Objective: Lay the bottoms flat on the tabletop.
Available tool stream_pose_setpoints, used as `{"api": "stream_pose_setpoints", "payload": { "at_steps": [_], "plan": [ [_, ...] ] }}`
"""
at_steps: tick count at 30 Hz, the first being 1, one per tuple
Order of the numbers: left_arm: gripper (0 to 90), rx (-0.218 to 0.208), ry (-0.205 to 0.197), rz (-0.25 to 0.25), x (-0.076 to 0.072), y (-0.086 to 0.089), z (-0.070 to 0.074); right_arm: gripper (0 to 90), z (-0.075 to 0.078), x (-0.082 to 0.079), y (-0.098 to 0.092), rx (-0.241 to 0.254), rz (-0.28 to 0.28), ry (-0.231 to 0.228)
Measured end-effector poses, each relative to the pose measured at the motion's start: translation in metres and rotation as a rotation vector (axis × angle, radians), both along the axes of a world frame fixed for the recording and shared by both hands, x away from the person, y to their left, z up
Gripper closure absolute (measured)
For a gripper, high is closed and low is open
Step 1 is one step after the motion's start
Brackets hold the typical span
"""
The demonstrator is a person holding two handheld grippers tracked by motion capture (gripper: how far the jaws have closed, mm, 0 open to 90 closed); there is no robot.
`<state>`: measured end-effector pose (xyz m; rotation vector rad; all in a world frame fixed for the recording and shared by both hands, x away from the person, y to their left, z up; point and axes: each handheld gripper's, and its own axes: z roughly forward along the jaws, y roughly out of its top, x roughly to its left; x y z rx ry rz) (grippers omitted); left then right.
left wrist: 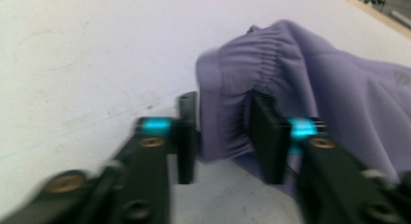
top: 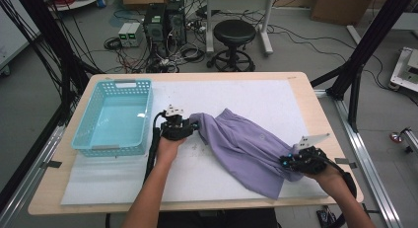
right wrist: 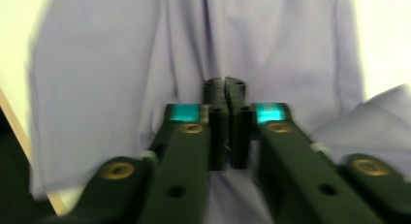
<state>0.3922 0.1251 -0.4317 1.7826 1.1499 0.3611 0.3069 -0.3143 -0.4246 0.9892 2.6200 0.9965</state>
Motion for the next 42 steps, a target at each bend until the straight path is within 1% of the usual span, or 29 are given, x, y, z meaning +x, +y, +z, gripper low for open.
{"api": "stream_pose_setpoints", "payload": {
  "at_steps": [1,2,3,4,5,6,7,8,10,11,12,13,14,15,18,21,23,24,25,26,28,29,31,35,37,39,41,42],
  "plan": [
    [51.7,-0.012,0.002,0.012,0.000,0.002,0.002,65.6,0.005,0.005,-0.001,0.045,-0.029,-0.011],
    [49.0,-0.020,-0.008,0.020,-0.001,0.005,0.004,61.1,0.011,0.012,-0.002,0.088,-0.052,-0.031],
    [47.2,-0.033,-0.022,0.031,-0.002,0.009,0.007,57.6,0.017,0.020,0.000,0.119,-0.069,-0.060],
    [46.4,-0.050,-0.039,0.047,-0.003,0.012,0.010,54.5,0.023,0.029,0.003,0.132,-0.085,-0.084],
    [46.3,-0.065,-0.049,0.059,-0.004,0.016,0.013,53.3,0.027,0.039,0.008,0.138,-0.089,-0.102],
    [46.3,-0.069,-0.055,0.061,-0.005,0.019,0.015,51.5,0.029,0.049,0.015,0.144,-0.093,-0.120],
    [46.3,-0.069,-0.055,0.062,-0.006,0.020,0.016,49.0,0.030,0.061,0.023,0.133,-0.097,-0.127],
    [46.3,-0.067,-0.051,0.061,-0.007,0.021,0.016,48.8,0.030,0.073,0.032,0.121,-0.099,-0.133],
    [46.3,-0.068,-0.039,0.047,-0.008,0.021,0.015,48.0,0.027,0.096,0.051,0.099,-0.089,-0.128],
    [46.4,-0.071,-0.035,0.039,-0.008,0.020,0.014,48.0,0.024,0.106,0.061,0.095,-0.083,-0.132],
    [46.4,-0.070,-0.035,0.032,-0.009,0.020,0.014,48.0,0.021,0.116,0.070,0.077,-0.076,-0.119],
    [46.5,-0.078,-0.039,0.029,-0.010,0.018,0.014,49.0,0.019,0.126,0.080,0.068,-0.072,-0.108],
    [46.6,-0.078,-0.045,0.023,-0.010,0.018,0.014,52.6,0.017,0.134,0.088,0.076,-0.058,-0.100],
    [46.9,-0.081,-0.054,0.023,-0.011,0.017,0.014,53.2,0.015,0.142,0.096,0.082,-0.046,-0.082],
    [47.7,-0.087,-0.072,0.020,-0.014,0.017,0.014,53.0,0.008,0.160,0.119,0.073,-0.020,-0.068],
    [47.8,-0.094,-0.085,0.017,-0.017,0.019,0.014,52.1,-0.002,0.173,0.140,0.016,-0.012,-0.048],
    [47.8,-0.091,-0.094,0.017,-0.020,0.021,0.015,52.6,-0.011,0.179,0.148,0.002,-0.026,-0.038],
    [47.8,-0.091,-0.097,0.019,-0.021,0.022,0.015,55.7,-0.015,0.181,0.151,-0.008,-0.029,-0.033],
    [47.8,-0.091,-0.097,0.020,-0.022,0.024,0.015,58.4,-0.018,0.181,0.153,-0.031,-0.031,-0.031],
    [47.8,-0.091,-0.098,0.024,-0.023,0.025,0.015,61.9,-0.021,0.181,0.155,-0.052,-0.039,-0.030],
    [48.1,-0.088,-0.094,0.025,-0.024,0.026,0.013,81.5,-0.018,0.180,0.151,-0.060,-0.045,-0.051],
    [48.2,-0.086,-0.089,0.024,-0.024,0.026,0.012,84.5,-0.017,0.180,0.150,-0.063,-0.042,-0.056],
    [48.3,-0.091,-0.087,0.024,-0.024,0.025,0.011,85.6,-0.010,0.179,0.142,-0.069,-0.042,-0.067],
    [48.3,-0.098,-0.081,0.006,-0.021,0.017,0.007,85.6,0.006,0.177,0.112,-0.022,-0.126,-0.097],
    [47.9,-0.100,-0.070,-0.003,-0.019,0.010,0.004,85.5,0.012,0.175,0.096,-0.025,-0.173,-0.106],
    [47.3,-0.096,-0.061,-0.013,-0.017,0.003,0.000,85.4,0.015,0.173,0.081,-0.053,-0.213,-0.113],
    [47.2,-0.090,-0.050,-0.020,-0.014,-0.006,-0.004,85.3,0.018,0.170,0.066,-0.064,-0.241,-0.119],
    [47.1,-0.086,-0.044,-0.023,-0.013,-0.010,-0.006,85.3,0.018,0.167,0.059,-0.067,-0.258,-0.132]
  ]
}}
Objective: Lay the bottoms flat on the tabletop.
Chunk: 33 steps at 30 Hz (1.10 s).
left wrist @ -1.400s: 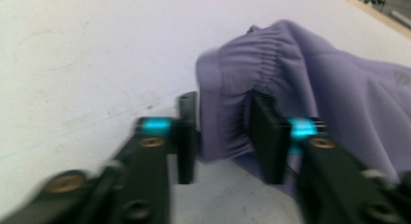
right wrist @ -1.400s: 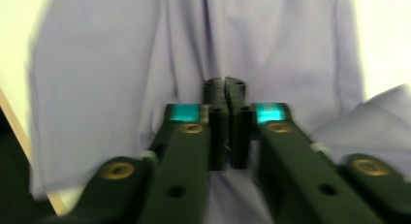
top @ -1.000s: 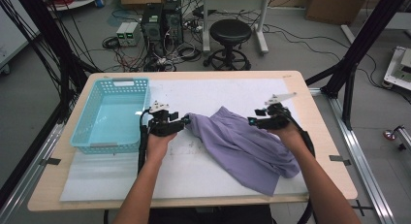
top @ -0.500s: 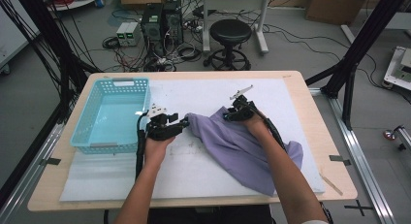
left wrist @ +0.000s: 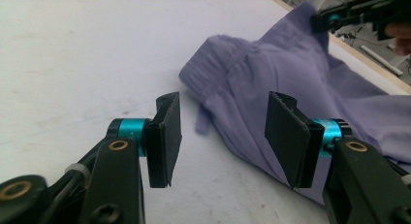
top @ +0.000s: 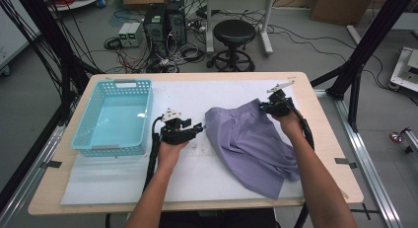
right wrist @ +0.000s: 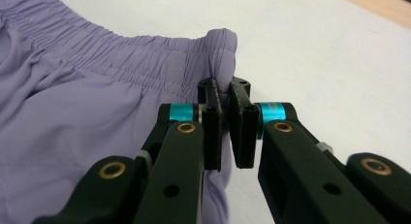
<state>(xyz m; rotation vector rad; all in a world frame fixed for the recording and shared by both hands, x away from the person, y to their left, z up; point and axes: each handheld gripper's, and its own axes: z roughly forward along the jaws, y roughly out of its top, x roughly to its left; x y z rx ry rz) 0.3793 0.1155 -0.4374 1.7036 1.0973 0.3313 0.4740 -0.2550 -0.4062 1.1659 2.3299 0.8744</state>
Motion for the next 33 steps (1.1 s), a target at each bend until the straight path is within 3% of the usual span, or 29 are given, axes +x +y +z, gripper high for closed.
{"api": "stream_pose_setpoints", "payload": {
  "at_steps": [5,11,15,18,19,20,21,23,26,27,28,30,33],
  "plan": [
    [47.0,0.016,0.033,-0.009,0.010,-0.018,-0.005,84.8,-0.005,-0.011,-0.032,-0.068,-0.086,-0.004],
    [46.7,0.034,0.066,-0.063,0.027,-0.051,-0.004,74.9,-0.012,-0.022,-0.051,-0.013,-0.130,-0.006],
    [44.4,0.063,0.137,-0.078,0.036,-0.070,-0.012,67.9,-0.009,-0.029,-0.060,0.031,-0.141,-0.016],
    [44.9,0.097,0.177,-0.088,0.037,-0.080,-0.022,63.4,-0.010,-0.032,-0.064,0.055,-0.124,0.013],
    [46.3,0.128,0.156,-0.081,0.035,-0.082,-0.021,62.6,-0.012,-0.032,-0.064,0.049,-0.114,0.028],
    [53.5,0.129,0.159,-0.093,0.035,-0.084,-0.021,62.0,-0.015,-0.034,-0.064,0.049,-0.103,0.041],
    [69.7,0.138,0.165,-0.110,0.034,-0.084,-0.021,61.2,-0.018,-0.035,-0.062,0.049,-0.091,0.052],
    [87.3,0.187,0.137,-0.110,0.032,-0.086,-0.020,61.3,-0.023,-0.037,-0.059,0.043,-0.075,0.076],
    [88.4,0.184,0.114,-0.084,0.032,-0.078,-0.014,70.6,-0.031,-0.041,-0.053,0.012,-0.050,0.105],
    [88.5,0.173,0.106,-0.066,0.032,-0.073,-0.011,82.1,-0.034,-0.042,-0.052,-0.001,-0.038,0.120],
    [88.6,0.163,0.101,-0.045,0.033,-0.068,-0.009,88.0,-0.036,-0.044,-0.052,-0.027,-0.026,0.108],
    [88.8,0.161,0.088,-0.009,0.034,-0.056,-0.004,90.0,-0.035,-0.046,-0.053,-0.045,-0.025,0.096],
    [88.9,0.154,0.064,0.047,0.035,-0.039,0.001,90.0,-0.032,-0.049,-0.059,-0.071,-0.078,0.086]
  ]
}}
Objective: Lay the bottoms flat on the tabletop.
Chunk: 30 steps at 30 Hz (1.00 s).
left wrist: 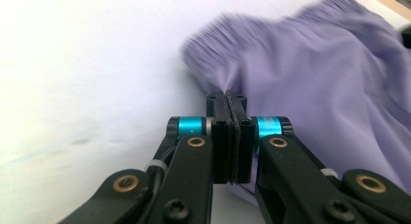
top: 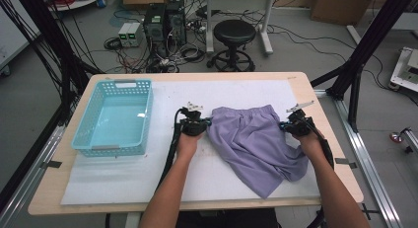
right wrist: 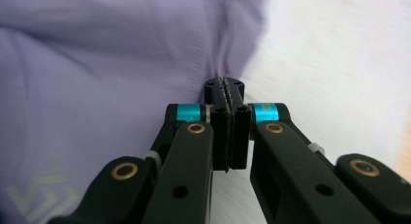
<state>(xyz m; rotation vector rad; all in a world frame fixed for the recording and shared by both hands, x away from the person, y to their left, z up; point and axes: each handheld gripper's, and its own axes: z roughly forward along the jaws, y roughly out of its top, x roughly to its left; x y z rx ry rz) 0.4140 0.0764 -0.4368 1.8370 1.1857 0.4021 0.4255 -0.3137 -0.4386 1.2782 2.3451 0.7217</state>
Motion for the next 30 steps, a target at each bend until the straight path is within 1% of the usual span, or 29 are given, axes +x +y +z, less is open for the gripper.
{"api": "stream_pose_setpoints", "payload": {
  "at_steps": [1,2,3,4,5,6,7,8,9,10,11,12,13,15,16,17,18,19,20,21,22,23,24,25,26,27,28,29,30],
  "plan": [
    [88.9,0.001,-0.009,0.017,0.001,0.006,0.002,90.0,0.001,0.000,-0.004,0.009,-0.015,0.005],
    [89.0,-0.008,-0.017,0.039,0.001,0.011,0.003,90.0,0.001,-0.001,-0.007,0.019,-0.019,0.010],
    [89.0,-0.012,-0.023,0.045,0.002,0.015,0.004,90.0,0.001,-0.002,-0.009,0.021,-0.018,0.005],
    [88.9,-0.009,-0.035,0.067,0.002,0.019,0.005,90.0,0.002,-0.003,-0.010,0.023,-0.022,0.005],
    [88.9,-0.011,-0.043,0.077,0.003,0.022,0.006,90.0,0.003,-0.004,-0.010,0.021,-0.019,-0.004],
    [88.8,-0.016,-0.045,0.085,0.003,0.024,0.006,90.0,0.005,-0.005,-0.009,0.020,-0.013,-0.008],
    [88.5,-0.030,-0.044,0.090,0.003,0.025,0.006,90.0,0.006,-0.005,-0.008,0.012,-0.010,-0.006],
    [87.1,-0.040,-0.043,0.089,0.003,0.026,0.006,90.0,0.007,-0.006,-0.006,0.015,-0.008,0.005],
    [77.7,-0.063,-0.035,0.076,0.004,0.026,0.005,90.0,0.008,-0.006,-0.005,0.017,-0.001,0.015],
    [65.7,-0.083,-0.023,0.069,0.004,0.026,0.004,87.8,0.009,-0.006,-0.004,0.016,-0.003,-0.001],
    [61.2,-0.083,-0.023,0.063,0.004,0.026,0.005,78.6,0.010,-0.005,-0.005,0.040,-0.011,-0.021],
    [57.6,-0.086,-0.025,0.058,0.004,0.026,0.005,71.9,0.011,-0.003,-0.005,0.082,-0.020,-0.042],
    [55.4,-0.096,-0.027,0.052,0.003,0.026,0.005,70.0,0.013,-0.001,-0.005,0.109,-0.025,-0.064],
    [53.8,-0.111,-0.026,0.039,0.004,0.026,0.006,61.5,0.016,0.007,0.000,0.133,-0.020,-0.061],
    [53.2,-0.134,-0.017,0.027,0.004,0.026,0.005,58.9,0.018,0.011,0.004,0.157,-0.012,-0.058],
    [52.7,-0.149,-0.005,0.021,0.005,0.026,0.004,58.2,0.021,0.015,0.010,0.181,-0.003,-0.078],
    [52.3,-0.150,0.008,0.020,0.007,0.025,0.002,57.0,0.024,0.019,0.017,0.173,0.019,-0.085],
    [51.1,-0.143,0.031,0.009,0.008,0.024,-0.001,53.2,0.025,0.025,0.024,0.150,0.035,-0.079],
    [50.4,-0.138,0.059,-0.002,0.010,0.022,-0.005,50.2,0.024,0.030,0.030,0.137,0.042,-0.065],
    [49.4,-0.131,0.086,-0.012,0.011,0.019,-0.008,47.6,0.021,0.036,0.035,0.119,0.036,-0.041],
    [48.7,-0.136,0.109,-0.026,0.012,0.016,-0.012,47.4,0.017,0.041,0.038,0.104,0.028,-0.007],
    [48.7,-0.134,0.127,-0.041,0.013,0.013,-0.015,46.7,0.013,0.045,0.041,0.075,0.020,0.011],
    [48.8,-0.124,0.134,-0.051,0.013,0.010,-0.018,46.1,0.008,0.048,0.043,0.059,0.002,0.028],
    [51.0,-0.106,0.143,-0.065,0.013,0.007,-0.020,47.4,0.003,0.050,0.044,0.037,-0.015,0.044],
    [60.5,-0.075,0.146,-0.078,0.012,0.005,-0.021,49.9,0.000,0.051,0.044,0.026,-0.029,0.066],
    [74.0,-0.035,0.128,-0.078,0.012,0.003,-0.021,54.7,-0.001,0.051,0.043,0.044,-0.040,0.064],
    [84.2,-0.026,0.113,-0.075,0.012,0.004,-0.020,67.7,0.000,0.051,0.043,0.047,-0.032,0.061],
    [86.6,-0.026,0.101,-0.066,0.013,0.005,-0.019,84.3,0.003,0.050,0.043,0.023,-0.013,0.033],
    [87.2,-0.022,0.081,-0.054,0.014,0.008,-0.016,84.6,0.006,0.050,0.043,0.008,0.001,0.013]
  ]
}}
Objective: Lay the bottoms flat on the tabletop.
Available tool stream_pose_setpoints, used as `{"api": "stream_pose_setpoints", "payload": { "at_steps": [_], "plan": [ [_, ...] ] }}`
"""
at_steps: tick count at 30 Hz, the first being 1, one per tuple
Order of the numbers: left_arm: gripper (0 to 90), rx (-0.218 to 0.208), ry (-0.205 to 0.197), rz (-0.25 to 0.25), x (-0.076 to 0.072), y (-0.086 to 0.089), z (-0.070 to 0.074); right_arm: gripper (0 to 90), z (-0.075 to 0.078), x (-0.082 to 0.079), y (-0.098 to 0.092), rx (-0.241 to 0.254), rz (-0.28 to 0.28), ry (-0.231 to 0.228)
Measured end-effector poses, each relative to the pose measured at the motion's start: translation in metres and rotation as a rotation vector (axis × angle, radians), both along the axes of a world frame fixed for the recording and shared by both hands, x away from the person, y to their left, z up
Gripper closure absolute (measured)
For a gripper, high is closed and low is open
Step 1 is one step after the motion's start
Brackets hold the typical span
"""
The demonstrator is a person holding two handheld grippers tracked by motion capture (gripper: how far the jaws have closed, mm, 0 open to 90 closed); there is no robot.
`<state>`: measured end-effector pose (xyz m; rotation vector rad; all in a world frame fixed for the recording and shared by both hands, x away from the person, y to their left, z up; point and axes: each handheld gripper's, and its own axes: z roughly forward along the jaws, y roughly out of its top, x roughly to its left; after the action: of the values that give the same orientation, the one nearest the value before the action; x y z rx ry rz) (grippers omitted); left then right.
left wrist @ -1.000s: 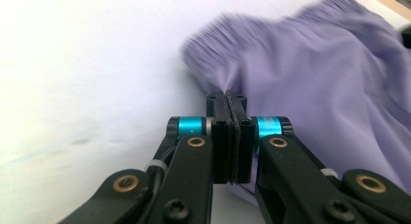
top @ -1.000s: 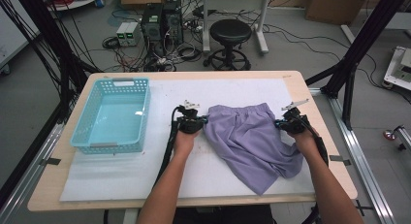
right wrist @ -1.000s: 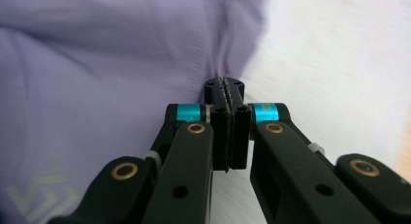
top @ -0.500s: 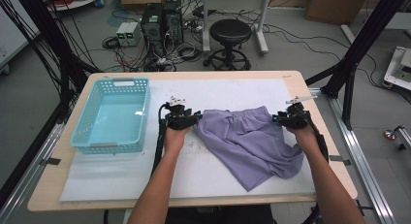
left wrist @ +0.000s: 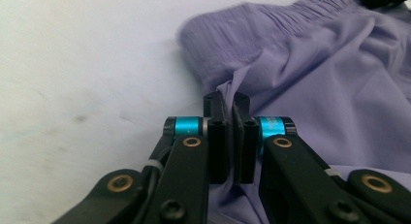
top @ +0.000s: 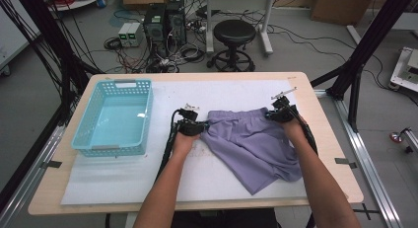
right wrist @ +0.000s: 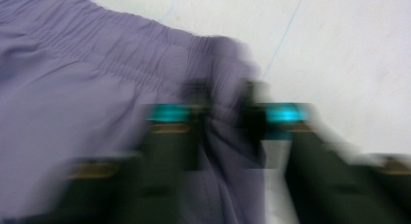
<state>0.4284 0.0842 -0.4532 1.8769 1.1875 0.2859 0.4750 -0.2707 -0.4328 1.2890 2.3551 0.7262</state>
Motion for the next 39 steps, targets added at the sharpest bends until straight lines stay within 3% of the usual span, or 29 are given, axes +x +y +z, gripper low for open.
{"api": "stream_pose_setpoints", "payload": {
  "at_steps": [2,4,9,10,12,15,17,19,20,22,24,26,29,31,33,34,36,39],
  "plan": [
    [87.4,-0.001,-0.027,0.031,0.005,0.005,0.007,85.3,0.006,0.004,-0.002,0.031,0.005,0.001],
    [87.5,0.002,-0.076,0.052,0.009,0.008,0.016,85.3,0.011,0.007,-0.002,0.063,-0.001,-0.033],
    [87.4,0.021,-0.179,0.095,0.025,0.011,0.037,85.1,0.026,0.018,0.008,0.099,-0.024,-0.172],
    [87.2,0.027,-0.191,0.097,0.028,0.012,0.039,85.1,0.027,0.019,0.010,0.100,-0.021,-0.220],
    [86.7,0.027,-0.213,0.096,0.033,0.013,0.041,85.0,0.028,0.023,0.012,0.116,-0.043,-0.262],
    [84.6,0.013,-0.203,0.097,0.036,0.011,0.038,84.9,0.023,0.029,0.015,0.108,-0.092,-0.288],
    [67.9,-0.018,-0.154,0.113,0.036,0.010,0.035,83.7,0.019,0.031,0.016,0.085,-0.139,-0.302],
    [60.1,-0.021,-0.144,0.103,0.033,0.009,0.034,80.1,0.015,0.034,0.013,0.114,-0.152,-0.264],
    [56.9,-0.016,-0.145,0.097,0.031,0.008,0.033,74.0,0.013,0.034,0.012,0.118,-0.156,-0.246],
    [53.5,-0.020,-0.142,0.080,0.026,0.007,0.031,63.0,0.015,0.032,0.007,0.190,-0.167,-0.221],
    [52.9,-0.022,-0.140,0.060,0.020,0.007,0.029,59.3,0.020,0.025,0.003,0.204,-0.146,-0.237],
    [50.3,-0.032,-0.128,0.048,0.013,0.008,0.025,53.8,0.026,0.018,-0.002,0.222,-0.126,-0.208],
    [49.7,-0.054,-0.114,0.025,-0.002,0.009,0.018,52.6,0.038,0.004,-0.008,0.214,-0.081,-0.181],
    [49.6,-0.059,-0.094,0.000,-0.012,0.009,0.013,54.2,0.044,-0.011,-0.011,0.232,-0.047,-0.231],
    [48.9,-0.077,-0.089,-0.019,-0.023,0.007,0.009,54.2,0.046,-0.022,-0.012,0.229,-0.029,-0.190],
    [48.9,-0.068,-0.077,-0.032,-0.027,0.006,0.008,54.9,0.047,-0.028,-0.013,0.225,-0.011,-0.179],
    [47.3,-0.064,-0.073,-0.060,-0.037,0.003,0.008,58.2,0.045,-0.042,-0.014,0.228,0.014,-0.206],
    [47.5,-0.070,-0.068,-0.102,-0.055,-0.002,0.007,58.2,0.037,-0.058,-0.015,0.220,0.037,-0.160]
  ]
}}
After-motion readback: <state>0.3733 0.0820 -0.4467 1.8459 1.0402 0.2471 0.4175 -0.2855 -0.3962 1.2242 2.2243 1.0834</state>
